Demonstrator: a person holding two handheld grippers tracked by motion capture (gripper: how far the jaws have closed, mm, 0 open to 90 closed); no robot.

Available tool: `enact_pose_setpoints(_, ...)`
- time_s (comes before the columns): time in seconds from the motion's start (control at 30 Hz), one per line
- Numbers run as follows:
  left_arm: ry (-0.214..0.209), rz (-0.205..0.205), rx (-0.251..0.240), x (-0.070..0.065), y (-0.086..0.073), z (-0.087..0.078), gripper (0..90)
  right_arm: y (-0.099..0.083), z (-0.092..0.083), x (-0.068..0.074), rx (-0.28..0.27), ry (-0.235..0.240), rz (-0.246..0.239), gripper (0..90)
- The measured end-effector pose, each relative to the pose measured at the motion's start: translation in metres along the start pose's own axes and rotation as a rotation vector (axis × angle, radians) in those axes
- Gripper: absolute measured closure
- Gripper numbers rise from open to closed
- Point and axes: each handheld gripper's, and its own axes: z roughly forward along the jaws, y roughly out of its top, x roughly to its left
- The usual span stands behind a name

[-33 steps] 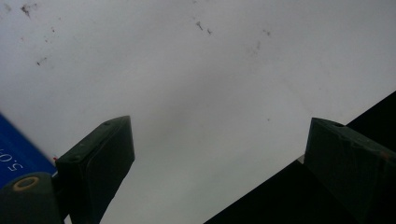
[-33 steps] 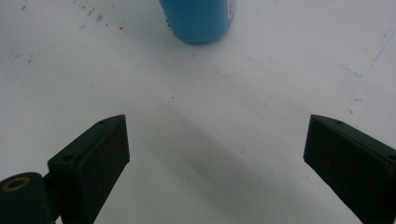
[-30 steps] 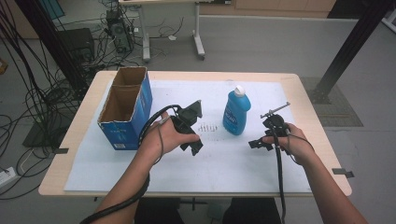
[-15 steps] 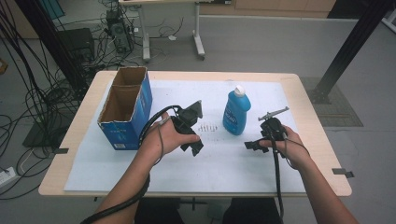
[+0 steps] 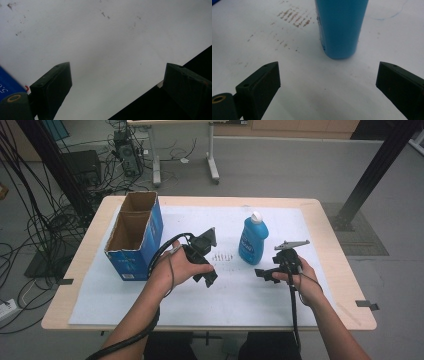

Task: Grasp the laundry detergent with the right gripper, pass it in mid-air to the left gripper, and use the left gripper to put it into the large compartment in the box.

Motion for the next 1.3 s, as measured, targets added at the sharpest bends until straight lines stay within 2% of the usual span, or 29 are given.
enact_pose_setpoints(0.23, -0.002, 0.001, -0.007, -0.001, 0.0, -0.001, 9.0, 0.0, 0.007, 0.006, -0.062, -0.004, -0.032, 3.8)
enact_pose_setpoints(0.5, -0.004, 0.002, -0.006, -0.001, -0.001, -0.001, 9.0, -0.001, 0.012, 0.008, -0.136, -0.016, -0.019, 3.1)
enact_pose_setpoints(0.53, -0.004, 0.005, -0.004, -0.001, -0.001, -0.002, 9.0, -0.001, 0.013, 0.008, -0.163, -0.021, -0.018, 3.1)
enact_pose_setpoints(0.67, -0.003, 0.0, -0.007, 0.0, -0.002, -0.003, 9.0, -0.002, 0.016, 0.008, -0.203, -0.028, -0.018, 3.1)
enact_pose_setpoints(0.8, -0.005, 0.002, -0.01, 0.0, -0.002, -0.003, 9.0, -0.002, 0.019, 0.007, -0.21, -0.037, -0.02, 2.9)
enact_pose_setpoints(0.87, -0.02, 0.005, -0.014, -0.002, -0.002, -0.003, 9.0, -0.002, 0.022, 0.006, -0.232, -0.042, -0.013, 2.6)
enact_pose_setpoints(1.0, -0.017, 0.011, -0.012, -0.002, -0.003, -0.004, 9.0, -0.004, 0.027, 0.004, -0.269, -0.056, -0.01, 2.5)
enact_pose_setpoints(1.1, -0.019, 0.008, -0.015, -0.002, -0.003, -0.004, 9.0, -0.005, 0.031, 0.003, -0.27, -0.067, -0.008, 2.3)
enact_pose_setpoints(1.3, -0.017, 0.009, -0.015, -0.002, -0.004, -0.006, 9.0, -0.006, 0.036, 0.002, -0.31, -0.064, 0.008, 2.0)
